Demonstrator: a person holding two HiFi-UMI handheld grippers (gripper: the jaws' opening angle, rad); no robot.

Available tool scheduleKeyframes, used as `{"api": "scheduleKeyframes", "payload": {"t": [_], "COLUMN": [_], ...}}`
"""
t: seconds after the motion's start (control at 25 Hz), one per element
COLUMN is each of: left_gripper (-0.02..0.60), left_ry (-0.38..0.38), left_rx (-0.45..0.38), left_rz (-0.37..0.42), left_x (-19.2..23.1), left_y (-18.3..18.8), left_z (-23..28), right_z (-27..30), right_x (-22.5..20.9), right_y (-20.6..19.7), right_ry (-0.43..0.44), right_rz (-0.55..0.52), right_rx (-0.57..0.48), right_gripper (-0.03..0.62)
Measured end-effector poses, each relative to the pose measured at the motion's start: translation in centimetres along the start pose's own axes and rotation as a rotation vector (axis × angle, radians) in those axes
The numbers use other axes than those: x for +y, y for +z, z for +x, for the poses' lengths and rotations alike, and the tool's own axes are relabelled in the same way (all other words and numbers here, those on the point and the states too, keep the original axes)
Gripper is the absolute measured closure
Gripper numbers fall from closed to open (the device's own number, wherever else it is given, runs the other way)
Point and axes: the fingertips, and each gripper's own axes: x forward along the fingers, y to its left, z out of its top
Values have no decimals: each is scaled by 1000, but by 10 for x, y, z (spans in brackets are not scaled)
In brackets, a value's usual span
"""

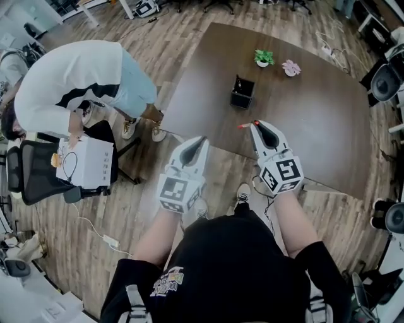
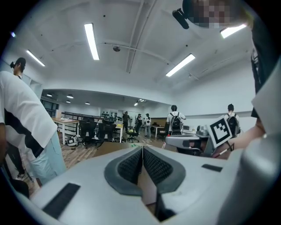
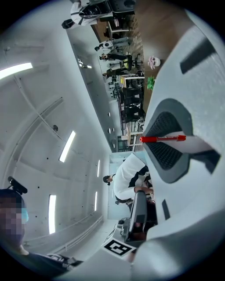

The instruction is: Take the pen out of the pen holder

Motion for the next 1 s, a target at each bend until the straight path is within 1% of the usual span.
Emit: {"api": "scheduleKeyframes", "payload": {"t": [0.12,0.24,0.44,0.56,0.68,0.8,1.0], "left_gripper": [572,572,572,572,572,572,572], "left_ry": [-51,-131,-277,-338,-363,-367,-327], "left_rx": [8,8,15,10,8,-6,-19], "left_rz": [5,9,18,23,17,11,-5], "left_x": [9,2,-29,-56,-78,-94,-125], "left_y": [-7,-10,-16,-19,-19,-15,-13], "left_z": [-23,-39,-54,-60,-65,-64,-68], "right_z": [-11,-32,-84,-118,-145,-160,-190], "right_x": [32,54,69,70,70,66,63], "right_y": [-3,-2,-7,-9,-4,5,15], "right_ry": [-45,-110,-247,-305,-330,-334,-292], "right_rz": [-4,-9,-9,-15,-23,-38,-52], "right_rx": [-6,-13,-12,-12,-14,-20,-34], "right_gripper": [553,553,553,554,554,554,554]}}
